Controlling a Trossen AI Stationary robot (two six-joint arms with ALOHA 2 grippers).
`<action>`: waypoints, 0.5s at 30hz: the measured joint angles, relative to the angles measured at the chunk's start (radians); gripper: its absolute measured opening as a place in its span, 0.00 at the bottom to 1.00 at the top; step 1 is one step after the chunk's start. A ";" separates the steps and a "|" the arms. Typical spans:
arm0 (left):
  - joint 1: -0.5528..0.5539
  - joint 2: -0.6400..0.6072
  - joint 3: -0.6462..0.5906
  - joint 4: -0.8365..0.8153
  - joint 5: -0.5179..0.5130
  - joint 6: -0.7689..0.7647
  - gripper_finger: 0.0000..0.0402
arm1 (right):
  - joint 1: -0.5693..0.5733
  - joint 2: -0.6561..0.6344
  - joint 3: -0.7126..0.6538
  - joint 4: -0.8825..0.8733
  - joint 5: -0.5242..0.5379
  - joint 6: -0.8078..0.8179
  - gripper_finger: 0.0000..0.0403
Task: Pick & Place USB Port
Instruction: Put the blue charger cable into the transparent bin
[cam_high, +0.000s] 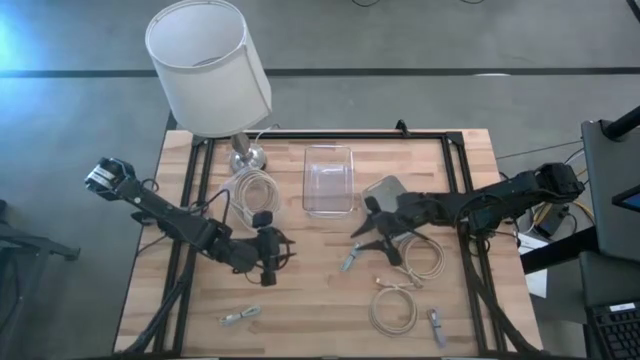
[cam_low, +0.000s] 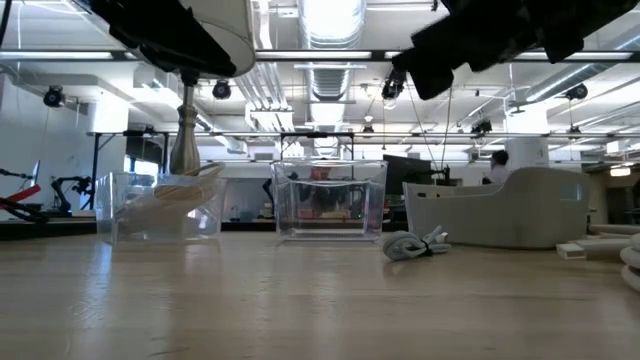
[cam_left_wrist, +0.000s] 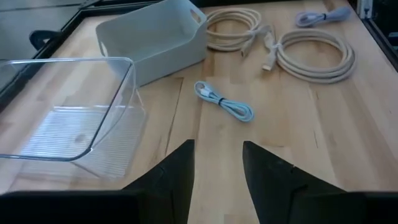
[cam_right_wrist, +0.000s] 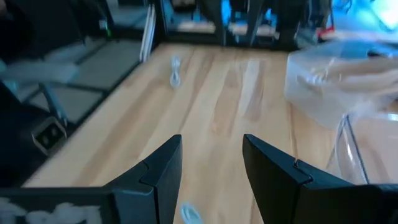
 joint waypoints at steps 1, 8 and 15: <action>0.000 0.000 0.000 0.000 0.000 0.003 0.35 | 0.000 0.000 0.000 0.021 0.000 0.013 0.41; 0.000 0.000 -0.001 0.000 -0.001 0.026 0.35 | 0.000 0.000 0.000 0.144 0.010 0.014 0.41; 0.002 0.000 -0.002 0.000 -0.002 0.050 0.35 | 0.000 -0.001 0.001 0.288 0.085 0.005 0.41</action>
